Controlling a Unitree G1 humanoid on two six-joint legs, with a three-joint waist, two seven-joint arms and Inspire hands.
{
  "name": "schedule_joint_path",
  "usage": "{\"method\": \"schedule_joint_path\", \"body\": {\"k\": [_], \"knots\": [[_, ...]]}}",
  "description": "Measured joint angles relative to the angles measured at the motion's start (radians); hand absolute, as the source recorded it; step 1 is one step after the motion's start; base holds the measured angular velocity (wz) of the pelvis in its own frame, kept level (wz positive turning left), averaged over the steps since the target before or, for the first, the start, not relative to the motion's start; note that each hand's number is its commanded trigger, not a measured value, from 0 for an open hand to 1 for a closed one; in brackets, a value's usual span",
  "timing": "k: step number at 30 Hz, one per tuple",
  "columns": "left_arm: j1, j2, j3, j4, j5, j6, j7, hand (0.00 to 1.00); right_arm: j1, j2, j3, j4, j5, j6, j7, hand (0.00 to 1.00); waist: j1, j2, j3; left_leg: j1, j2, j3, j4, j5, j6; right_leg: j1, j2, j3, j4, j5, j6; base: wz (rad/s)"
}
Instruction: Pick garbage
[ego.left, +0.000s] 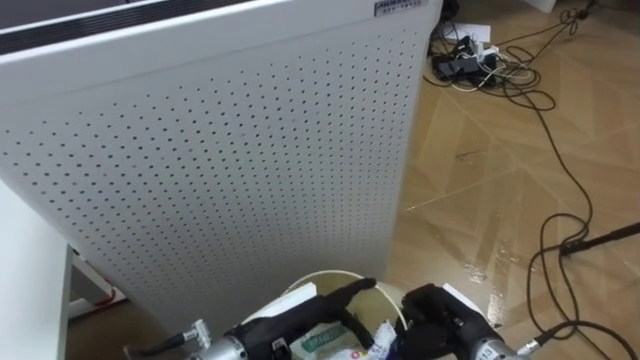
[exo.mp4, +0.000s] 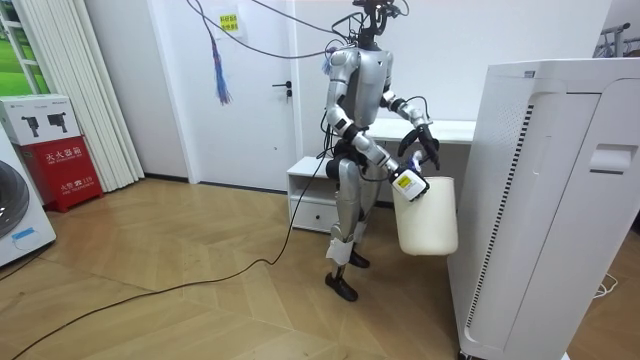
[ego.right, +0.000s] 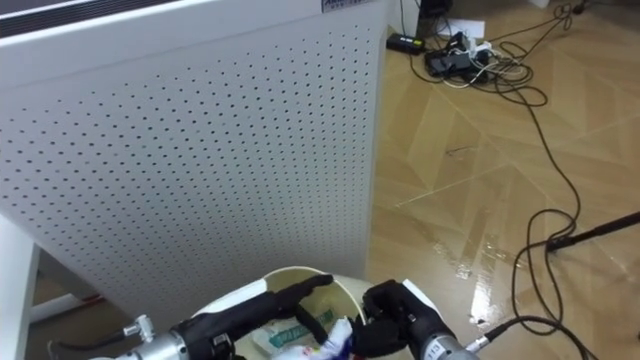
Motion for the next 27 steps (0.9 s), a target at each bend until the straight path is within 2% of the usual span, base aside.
{"method": "schedule_joint_path", "body": {"k": [4, 6, 14, 20, 22, 24, 27], "knots": [[0.048, -0.025, 0.04, -0.001, 0.0, 0.001, 0.002, 0.0, 0.019, 0.0, -0.002, 0.0, 0.002, 0.0, 0.003, 1.0, 0.001, -0.009, -0.0019, 0.0, -0.001, 0.0, 0.0, 0.0, 0.0, 0.0, -0.001, 0.0, -0.001, -0.002, -0.002, 0.0], [0.074, -0.027, 0.044, -0.001, 0.0, 0.001, 0.003, 0.0, 0.038, 0.001, -0.002, 0.0, 0.003, 0.0, 0.015, 1.0, 0.001, -0.019, -0.0033, 0.0, 0.0, 0.0, 0.0, 0.0, 0.0, 0.0, 0.0, -0.001, -0.001, -0.002, -0.003, 0.0], [0.128, -0.027, 0.064, 0.002, -0.001, 0.001, 0.003, 0.0, 0.128, -0.001, -0.015, 0.0, -0.015, 0.0, 0.044, 1.0, -0.001, -0.035, -0.0047, 0.025, 0.0, 0.001, -0.005, 0.0, 0.0, 0.022, 0.001, 0.002, -0.002, -0.004, -0.003, 0.0], [0.196, -0.038, 0.062, 0.055, -0.016, 0.01, 0.035, 0.0, 0.209, -0.002, -0.024, 0.0, 0.002, 0.001, 0.046, 1.0, 0.0, -0.049, -0.007, 0.037, 0.0, 0.001, -0.004, 0.0, 0.0, 0.037, 0.002, 0.002, -0.004, -0.008, -0.002, 0.0], [0.203, -0.049, 0.061, 0.09, -0.053, 0.009, 0.056, 0.0, 0.223, 0.001, -0.024, 0.015, 0.02, 0.0, 0.046, 1.0, 0.0, -0.053, -0.0099, 0.048, 0.0, 0.004, -0.005, 0.0, 0.0, 0.047, 0.002, 0.002, -0.005, -0.008, -0.002, 0.0], [0.206, -0.065, 0.061, 0.161, -0.099, 0.007, 0.082, 0.0, 0.229, 0.009, -0.024, 0.065, 0.041, -0.001, 0.047, 1.0, 0.001, -0.058, -0.0162, 0.057, 0.0, 0.004, -0.005, 0.0, 0.0, 0.055, 0.003, 0.0, -0.005, -0.01, -0.003, 0.0], [0.228, -0.072, 0.059, 0.268, -0.141, 0.008, 0.113, 0.0, 0.246, 0.016, -0.026, 0.118, 0.074, 0.0, 0.045, 1.0, 0.0, -0.062, -0.0154, 0.064, -0.004, 0.007, -0.006, 0.0, 0.0, 0.062, 0.003, 0.001, -0.001, -0.012, -0.003, 0.0]]}}
